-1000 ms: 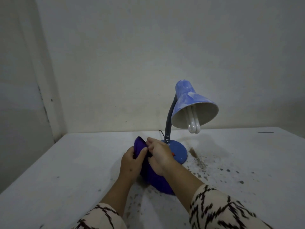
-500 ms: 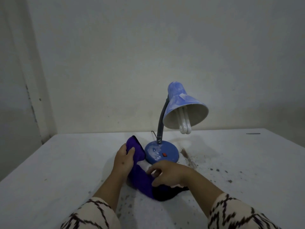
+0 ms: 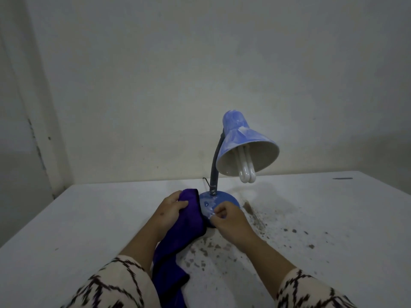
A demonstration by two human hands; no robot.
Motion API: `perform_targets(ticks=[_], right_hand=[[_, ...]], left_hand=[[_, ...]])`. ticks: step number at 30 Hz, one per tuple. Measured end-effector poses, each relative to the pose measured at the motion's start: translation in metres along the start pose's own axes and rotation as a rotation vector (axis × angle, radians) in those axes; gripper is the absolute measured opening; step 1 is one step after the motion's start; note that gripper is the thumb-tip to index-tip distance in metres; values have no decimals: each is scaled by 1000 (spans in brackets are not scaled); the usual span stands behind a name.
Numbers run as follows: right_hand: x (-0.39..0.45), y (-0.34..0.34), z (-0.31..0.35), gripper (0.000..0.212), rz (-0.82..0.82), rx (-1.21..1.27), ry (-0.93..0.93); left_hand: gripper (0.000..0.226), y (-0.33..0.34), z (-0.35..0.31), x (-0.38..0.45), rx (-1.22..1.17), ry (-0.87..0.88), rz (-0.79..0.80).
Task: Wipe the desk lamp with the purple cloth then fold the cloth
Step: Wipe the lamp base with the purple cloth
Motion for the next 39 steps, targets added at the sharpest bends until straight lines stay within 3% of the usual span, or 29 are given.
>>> perform_targets(ticks=[4, 9, 16, 19, 22, 25, 28, 30, 32, 35, 39], right_hand=[[4, 18, -10, 32, 65, 97, 58], [15, 15, -2, 7, 70, 348, 73], [33, -17, 0, 18, -67, 206, 41], [35, -30, -9, 18, -110, 110, 21], [40, -39, -18, 15, -144, 12, 3], [45, -45, -19, 18, -164, -39, -36], [53, -48, -22, 17, -178, -66, -57], [57, -45, -24, 17, -178, -89, -68], [61, -39, -26, 20, -164, -131, -91], [64, -29, -26, 29, -152, -281, -160], [64, -19, -34, 34, -125, -362, -202]], left_hand=[[29, 9, -5, 3, -58, -1, 74], [29, 8, -7, 11, -31, 1, 107], [30, 26, -15, 31, -125, -24, 217], [34, 36, -9, 41, 34, -36, 234], [21, 37, 2, 51, 243, -14, 206], [20, 26, 11, 61, 322, -5, 96], [7, 15, 8, 63, 586, 120, -27], [27, 5, 4, 57, 719, 203, -185], [26, 5, -7, 45, 776, 310, -268], [17, 33, -11, 30, 885, 458, -103], [31, 54, 2, 16, 967, 521, 19]])
Point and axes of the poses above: each hand's wrist, its own x-axis towards the middle knuckle, its own y-axis out of the palm, z = x × y, the point moved 8 cm from there along x, towards the middle knuckle, and after that the axes turned 9 degrees about x, right-handed, at the moved point
